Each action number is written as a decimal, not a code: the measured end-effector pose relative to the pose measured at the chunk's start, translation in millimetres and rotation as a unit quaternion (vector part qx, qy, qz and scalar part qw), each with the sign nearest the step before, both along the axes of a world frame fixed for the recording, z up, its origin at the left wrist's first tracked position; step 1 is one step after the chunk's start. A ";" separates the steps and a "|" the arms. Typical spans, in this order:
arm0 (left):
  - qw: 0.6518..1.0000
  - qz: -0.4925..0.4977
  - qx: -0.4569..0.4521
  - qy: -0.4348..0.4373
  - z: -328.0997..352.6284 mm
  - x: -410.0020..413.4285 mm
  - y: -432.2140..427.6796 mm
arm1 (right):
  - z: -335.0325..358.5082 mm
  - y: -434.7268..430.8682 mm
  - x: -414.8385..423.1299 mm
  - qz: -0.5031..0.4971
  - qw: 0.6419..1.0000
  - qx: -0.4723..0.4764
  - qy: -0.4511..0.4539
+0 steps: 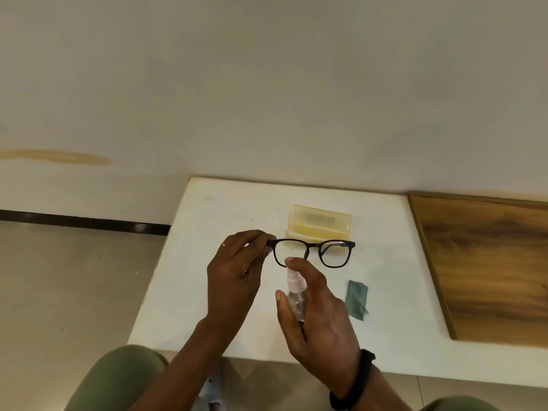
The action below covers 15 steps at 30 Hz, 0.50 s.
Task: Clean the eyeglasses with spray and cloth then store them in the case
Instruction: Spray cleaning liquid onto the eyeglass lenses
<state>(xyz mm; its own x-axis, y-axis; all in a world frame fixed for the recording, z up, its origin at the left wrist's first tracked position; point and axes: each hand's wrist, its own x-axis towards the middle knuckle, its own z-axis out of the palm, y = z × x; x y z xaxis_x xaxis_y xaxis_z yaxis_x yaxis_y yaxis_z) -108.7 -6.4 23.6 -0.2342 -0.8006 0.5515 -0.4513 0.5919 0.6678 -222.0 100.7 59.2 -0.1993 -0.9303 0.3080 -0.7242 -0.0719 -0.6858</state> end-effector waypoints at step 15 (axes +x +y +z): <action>1.000 0.007 0.011 0.010 0.4 3.5 -3.6 | 1.1 2.3 4.5 -0.002 0.999 -0.020 -0.046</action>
